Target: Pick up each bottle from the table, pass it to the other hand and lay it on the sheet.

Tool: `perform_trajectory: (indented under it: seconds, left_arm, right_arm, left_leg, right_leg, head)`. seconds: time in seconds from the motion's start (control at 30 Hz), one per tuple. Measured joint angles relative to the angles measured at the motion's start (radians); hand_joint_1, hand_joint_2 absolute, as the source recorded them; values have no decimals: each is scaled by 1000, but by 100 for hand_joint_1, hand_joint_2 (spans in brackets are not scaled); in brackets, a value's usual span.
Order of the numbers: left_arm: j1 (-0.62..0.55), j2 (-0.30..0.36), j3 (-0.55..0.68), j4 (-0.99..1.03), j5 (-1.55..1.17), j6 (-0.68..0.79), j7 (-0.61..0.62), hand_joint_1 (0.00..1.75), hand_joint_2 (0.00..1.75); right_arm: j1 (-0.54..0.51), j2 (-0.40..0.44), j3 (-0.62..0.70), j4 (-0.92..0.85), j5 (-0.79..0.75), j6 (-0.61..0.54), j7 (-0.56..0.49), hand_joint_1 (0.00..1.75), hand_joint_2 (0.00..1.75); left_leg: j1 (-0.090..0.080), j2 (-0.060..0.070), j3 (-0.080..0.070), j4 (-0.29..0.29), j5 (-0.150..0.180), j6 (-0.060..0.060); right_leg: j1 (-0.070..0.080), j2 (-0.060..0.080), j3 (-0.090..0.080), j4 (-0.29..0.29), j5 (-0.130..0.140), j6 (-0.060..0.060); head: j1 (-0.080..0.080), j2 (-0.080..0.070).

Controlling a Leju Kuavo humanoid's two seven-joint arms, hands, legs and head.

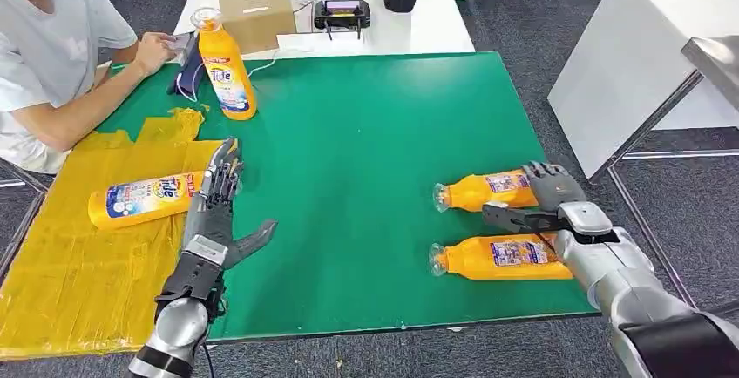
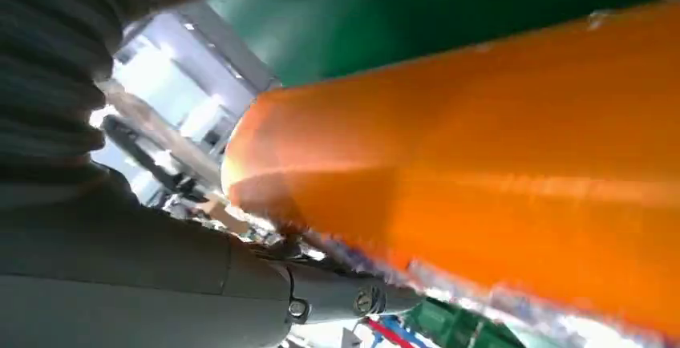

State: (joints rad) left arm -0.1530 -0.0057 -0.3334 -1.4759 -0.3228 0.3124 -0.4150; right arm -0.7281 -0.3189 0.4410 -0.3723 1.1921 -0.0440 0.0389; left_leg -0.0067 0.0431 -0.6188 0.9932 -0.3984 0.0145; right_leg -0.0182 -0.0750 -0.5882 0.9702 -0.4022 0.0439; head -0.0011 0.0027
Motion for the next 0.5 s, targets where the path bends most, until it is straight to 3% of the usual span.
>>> perform_trajectory:
  seconds: [0.3, 0.5]
  left_arm:
    - [-13, -5, -5, 34, 16, -8, -11, 0, 175]
    - [-16, -5, -5, 42, 19, -10, -13, 0, 175]
  right_arm:
    - [-1, -16, 0, 29, 4, 54, 8, 157, 175]
    - [5, -17, 0, 32, 4, 57, 9, 175, 175]
  left_leg:
    - [1, -1, 8, 0, -1, 2]
    - [1, -1, 17, 0, -6, 4]
  right_leg:
    - [0, -3, 8, -1, -2, 2]
    - [0, -3, 8, -3, -5, 4]
  head:
    - [0, 0]
    - [0, 0]
